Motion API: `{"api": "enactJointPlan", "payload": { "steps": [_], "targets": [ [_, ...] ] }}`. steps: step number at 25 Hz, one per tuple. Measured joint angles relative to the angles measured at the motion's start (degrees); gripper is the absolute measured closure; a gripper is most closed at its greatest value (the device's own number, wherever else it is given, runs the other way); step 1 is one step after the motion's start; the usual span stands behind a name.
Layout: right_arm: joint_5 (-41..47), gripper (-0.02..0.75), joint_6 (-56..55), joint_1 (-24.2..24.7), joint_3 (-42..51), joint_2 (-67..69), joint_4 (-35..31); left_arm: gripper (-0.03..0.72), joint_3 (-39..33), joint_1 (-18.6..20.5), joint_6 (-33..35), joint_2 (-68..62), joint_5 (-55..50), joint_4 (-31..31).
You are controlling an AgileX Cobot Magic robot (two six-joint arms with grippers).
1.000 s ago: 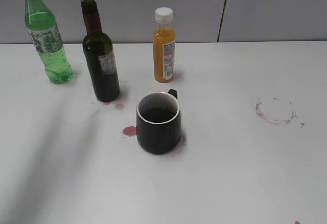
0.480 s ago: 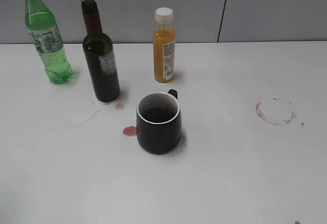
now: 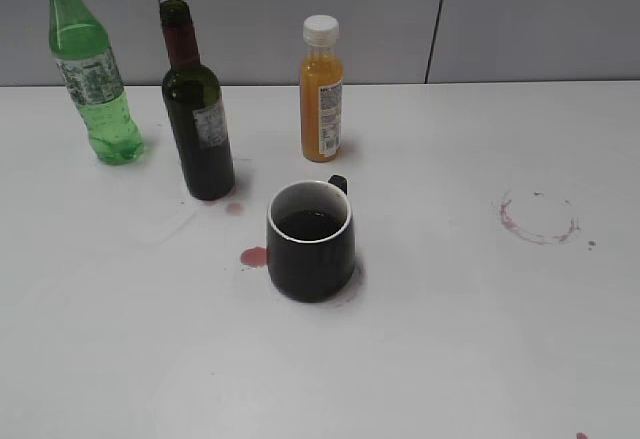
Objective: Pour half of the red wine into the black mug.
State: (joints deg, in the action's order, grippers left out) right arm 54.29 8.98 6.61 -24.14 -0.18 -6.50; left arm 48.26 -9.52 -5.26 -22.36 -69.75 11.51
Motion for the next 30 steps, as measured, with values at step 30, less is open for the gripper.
{"api": "enactJointPlan", "payload": {
  "steps": [30],
  "targets": [
    [-0.02,0.174,0.0,0.0,0.0,0.0,-0.05,0.099,-19.07,0.0,2.2,22.7,8.94,-7.42]
  ]
}}
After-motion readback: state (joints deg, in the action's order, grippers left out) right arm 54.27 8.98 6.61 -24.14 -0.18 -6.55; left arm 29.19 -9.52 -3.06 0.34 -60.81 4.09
